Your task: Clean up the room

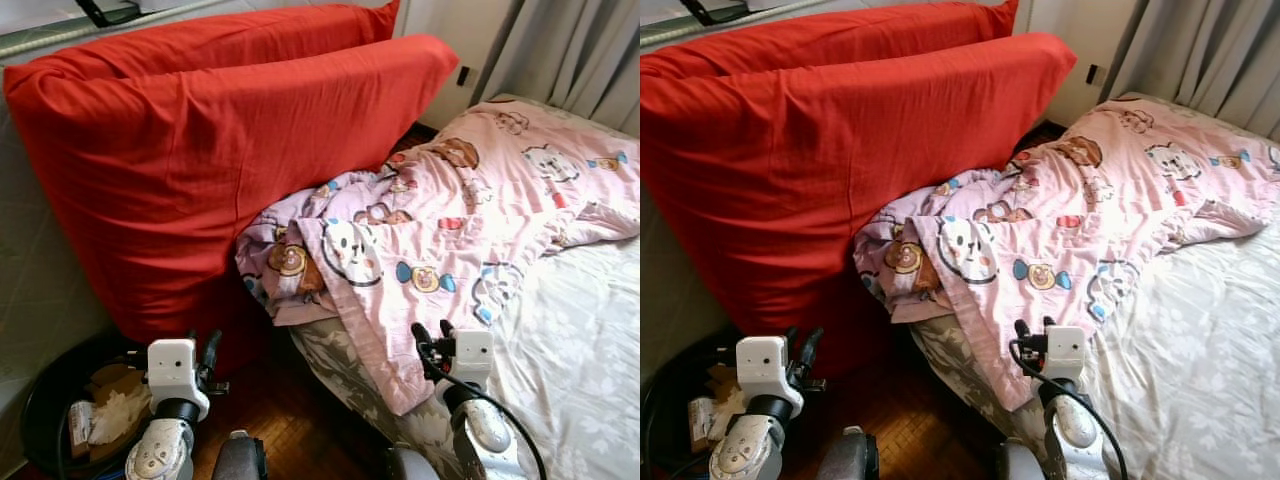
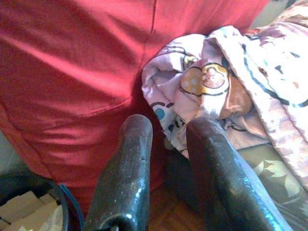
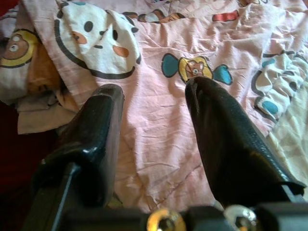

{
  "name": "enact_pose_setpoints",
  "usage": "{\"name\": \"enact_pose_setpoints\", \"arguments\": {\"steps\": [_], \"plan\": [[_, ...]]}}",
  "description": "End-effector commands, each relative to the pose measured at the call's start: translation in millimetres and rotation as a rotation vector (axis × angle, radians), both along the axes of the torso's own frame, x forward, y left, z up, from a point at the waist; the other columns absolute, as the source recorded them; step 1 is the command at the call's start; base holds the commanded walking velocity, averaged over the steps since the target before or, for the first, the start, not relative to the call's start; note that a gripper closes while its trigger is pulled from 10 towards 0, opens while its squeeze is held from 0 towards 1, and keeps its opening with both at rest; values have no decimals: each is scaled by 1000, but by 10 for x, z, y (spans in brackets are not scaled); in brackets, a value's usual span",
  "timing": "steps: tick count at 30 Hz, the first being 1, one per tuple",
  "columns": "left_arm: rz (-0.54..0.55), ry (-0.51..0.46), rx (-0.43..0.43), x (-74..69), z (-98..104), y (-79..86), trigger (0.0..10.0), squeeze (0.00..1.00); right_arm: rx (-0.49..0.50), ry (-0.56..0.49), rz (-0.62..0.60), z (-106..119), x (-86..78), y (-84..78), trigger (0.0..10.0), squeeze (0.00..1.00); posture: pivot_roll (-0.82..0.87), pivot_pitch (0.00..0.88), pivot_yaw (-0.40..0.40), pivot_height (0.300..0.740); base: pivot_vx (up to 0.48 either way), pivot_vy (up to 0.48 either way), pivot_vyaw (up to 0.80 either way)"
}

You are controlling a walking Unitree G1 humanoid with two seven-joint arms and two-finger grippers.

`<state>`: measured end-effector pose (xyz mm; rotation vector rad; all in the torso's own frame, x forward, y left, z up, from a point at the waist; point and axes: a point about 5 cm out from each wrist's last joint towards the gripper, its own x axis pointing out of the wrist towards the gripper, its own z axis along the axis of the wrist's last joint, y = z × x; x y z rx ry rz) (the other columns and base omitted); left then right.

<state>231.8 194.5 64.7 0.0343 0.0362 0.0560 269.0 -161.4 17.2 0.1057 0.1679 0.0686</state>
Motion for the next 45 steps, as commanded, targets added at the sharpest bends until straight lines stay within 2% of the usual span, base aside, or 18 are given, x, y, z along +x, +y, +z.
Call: {"name": "enact_pose_setpoints", "arguments": {"steps": [1, 18, 22, 34, 38, 45], "plan": [[-2, 27, -10, -19, -49, -15, 10000, 0, 4, 19, -7, -40, -31, -17, 10000, 0, 85, 126, -30, 646, 0, 0, 0], [-2, 27, -10, -19, -49, -15, 10000, 0, 4, 19, -7, -40, -31, -17, 10000, 0, 85, 126, -30, 646, 0, 0, 0], [-8, 29, -11, -1, -37, -13, 10000, 0, 6, 71, 38, -113, -40, 64, 10000, 0, 95, 142, -30, 646, 0, 0, 0], [-24, 39, -16, -15, -46, -43, 10000, 0, -10, 112, 52, -164, -50, 86, 10000, 0, 99, 151, -24, 646, 0, 0, 0], [-23, 38, -17, -13, -44, -42, 10000, 0, 8, 87, 57, -136, -35, 113, 10000, 0, 99, 150, -23, 621, 0, 0, 0], [-24, 37, -19, -3, -43, -46, 10000, 0, 17, 63, 48, -109, -24, 105, 10000, 0, 97, 146, -23, 621, 0, 0, 0]]}}
